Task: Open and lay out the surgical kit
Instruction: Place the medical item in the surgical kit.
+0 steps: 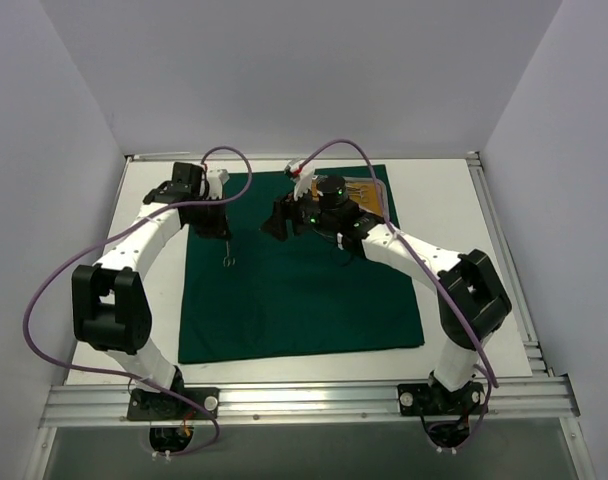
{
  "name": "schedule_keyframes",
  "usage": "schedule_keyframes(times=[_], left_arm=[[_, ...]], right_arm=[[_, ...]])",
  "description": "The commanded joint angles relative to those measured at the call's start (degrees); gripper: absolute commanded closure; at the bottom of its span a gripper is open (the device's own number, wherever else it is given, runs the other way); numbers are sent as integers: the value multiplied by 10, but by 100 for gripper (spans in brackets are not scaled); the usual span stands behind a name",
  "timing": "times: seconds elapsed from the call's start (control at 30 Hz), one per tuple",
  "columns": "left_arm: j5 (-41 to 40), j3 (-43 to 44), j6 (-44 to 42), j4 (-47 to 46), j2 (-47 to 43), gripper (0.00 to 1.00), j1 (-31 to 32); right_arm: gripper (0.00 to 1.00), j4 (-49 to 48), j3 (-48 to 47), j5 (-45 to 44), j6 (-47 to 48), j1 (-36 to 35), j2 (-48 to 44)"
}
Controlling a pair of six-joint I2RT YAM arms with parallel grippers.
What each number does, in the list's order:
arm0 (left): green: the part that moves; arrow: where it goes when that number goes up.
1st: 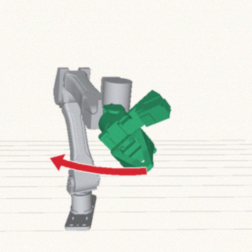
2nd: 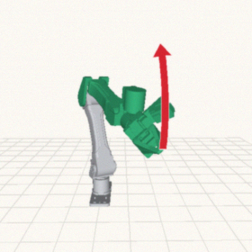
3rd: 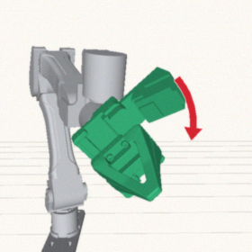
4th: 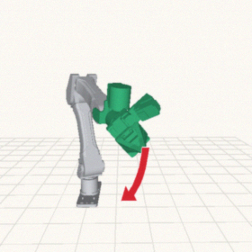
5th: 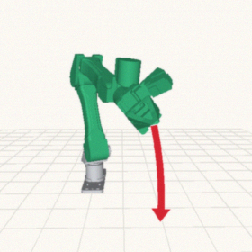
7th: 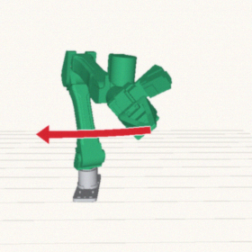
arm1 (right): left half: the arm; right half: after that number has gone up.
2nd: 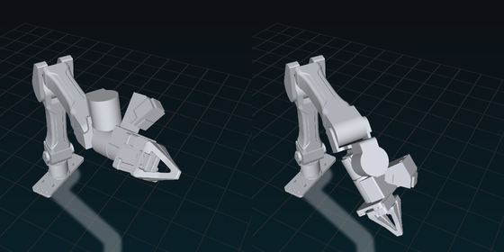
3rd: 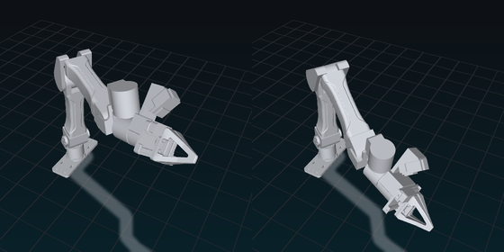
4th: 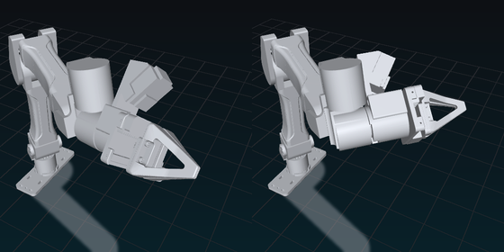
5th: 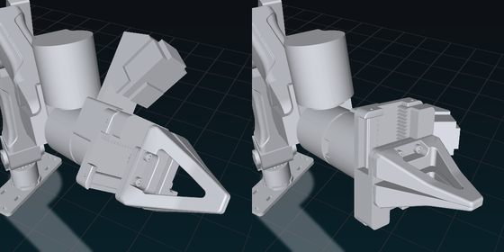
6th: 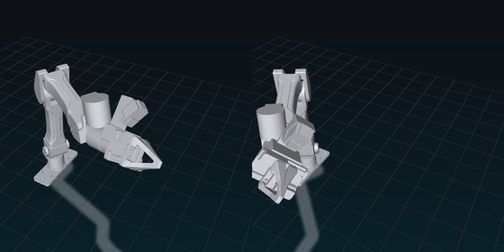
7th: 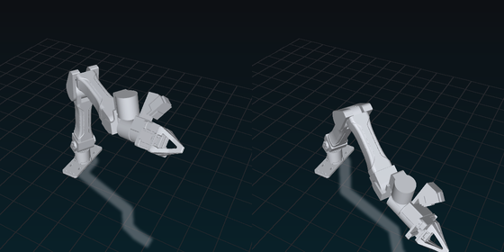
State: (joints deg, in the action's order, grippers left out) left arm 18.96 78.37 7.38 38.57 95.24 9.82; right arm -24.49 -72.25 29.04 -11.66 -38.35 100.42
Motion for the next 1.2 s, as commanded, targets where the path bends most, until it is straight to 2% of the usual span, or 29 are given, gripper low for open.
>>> schedule_keyframes(times=[0.0, 0.17, 0.27, 0.4, 0.5, 0.7, 0.8, 0.97, 1.17], left_arm=[[-111, -8, -1, 48, 4, 98, 8], [-145, -1, 15, 74, 2, 98, 6], [-150, 8, 59, 71, -11, 98, 7], [-184, 21, 129, 78, -16, 98, 12], [-175, 25, 171, 94, -10, 98, 12], [-177, 25, 209, 89, -20, 98, 12], [-168, 33, 222, 87, -24, 98, 13], [-162, 29, 233, 86, -32, 98, 21], [-163, 29, 235, 87, -36, 98, 21]], right_arm=[[35, 15, 4, -50, 17, -5, -55], [38, 40, 22, -141, 30, -30, -58], [41, -33, 47, -164, -5, -64, -38], [43, -153, 49, -229, -56, -151, 13], [43, -185, 28, -263, -62, -186, 53], [48, -214, 16, -288, -67, -211, 88], [48, -219, 18, -342, -59, -227, 103], [48, -199, -12, -404, -48, -233, 132], [50, -172, -49, -415, -34, -234, 178]])
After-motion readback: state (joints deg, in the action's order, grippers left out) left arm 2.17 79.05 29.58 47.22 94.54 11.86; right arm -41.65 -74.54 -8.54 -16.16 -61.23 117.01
